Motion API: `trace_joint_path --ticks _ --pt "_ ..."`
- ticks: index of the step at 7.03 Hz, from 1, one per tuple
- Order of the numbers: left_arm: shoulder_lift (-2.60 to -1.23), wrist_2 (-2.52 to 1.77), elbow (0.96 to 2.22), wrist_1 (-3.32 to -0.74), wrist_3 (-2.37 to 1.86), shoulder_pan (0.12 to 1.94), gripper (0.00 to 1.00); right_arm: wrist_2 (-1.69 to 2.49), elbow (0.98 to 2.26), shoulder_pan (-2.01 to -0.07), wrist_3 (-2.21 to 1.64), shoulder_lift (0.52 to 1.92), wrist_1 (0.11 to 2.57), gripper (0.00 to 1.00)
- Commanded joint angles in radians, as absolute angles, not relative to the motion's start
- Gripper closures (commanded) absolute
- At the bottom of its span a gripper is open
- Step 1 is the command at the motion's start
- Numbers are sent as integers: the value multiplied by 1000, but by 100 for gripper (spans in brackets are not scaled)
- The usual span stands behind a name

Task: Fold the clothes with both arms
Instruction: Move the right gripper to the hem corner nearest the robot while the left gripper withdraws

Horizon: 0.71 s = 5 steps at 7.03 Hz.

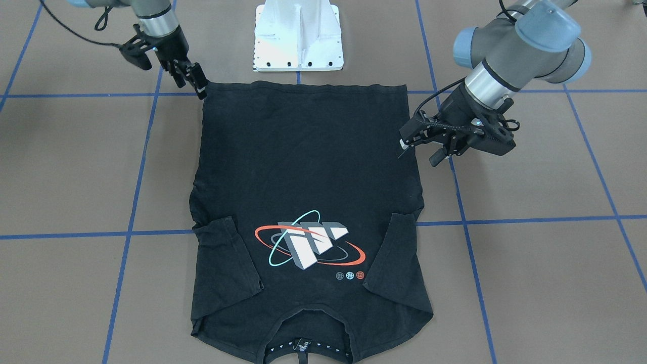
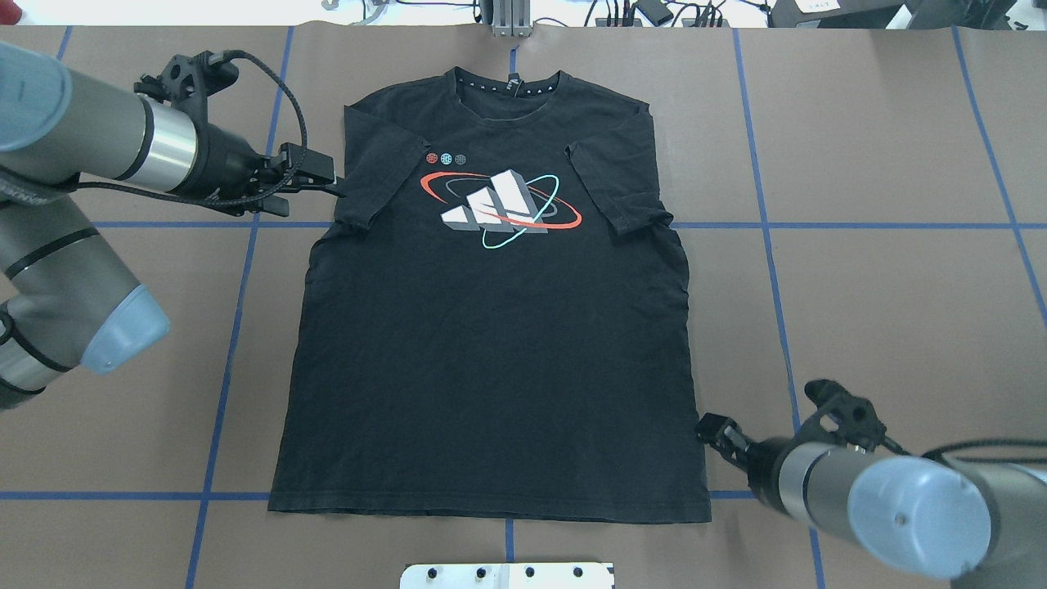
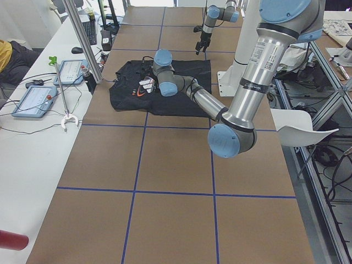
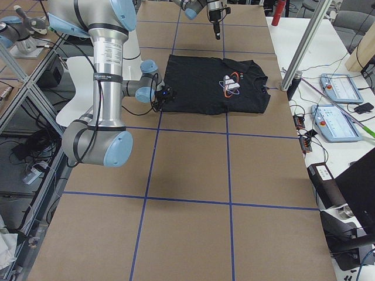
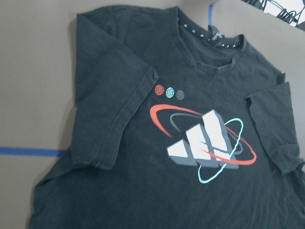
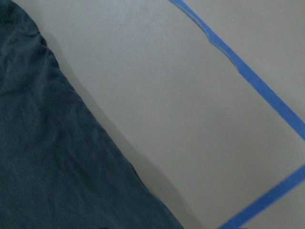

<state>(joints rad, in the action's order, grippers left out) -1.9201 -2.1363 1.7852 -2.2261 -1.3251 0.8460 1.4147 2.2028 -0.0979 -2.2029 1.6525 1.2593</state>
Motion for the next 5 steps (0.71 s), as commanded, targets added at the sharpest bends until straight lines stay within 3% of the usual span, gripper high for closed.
trace_joint_path --ticks 1,5 --pt "-1894 -2135 1812 -2230 -1357 822 0 1261 2230 47 -2261 1646 1358 14" --pt "-1865 -2132 1839 -2227 -1361 810 0 1252 2169 78 -2261 1611 1359 20"
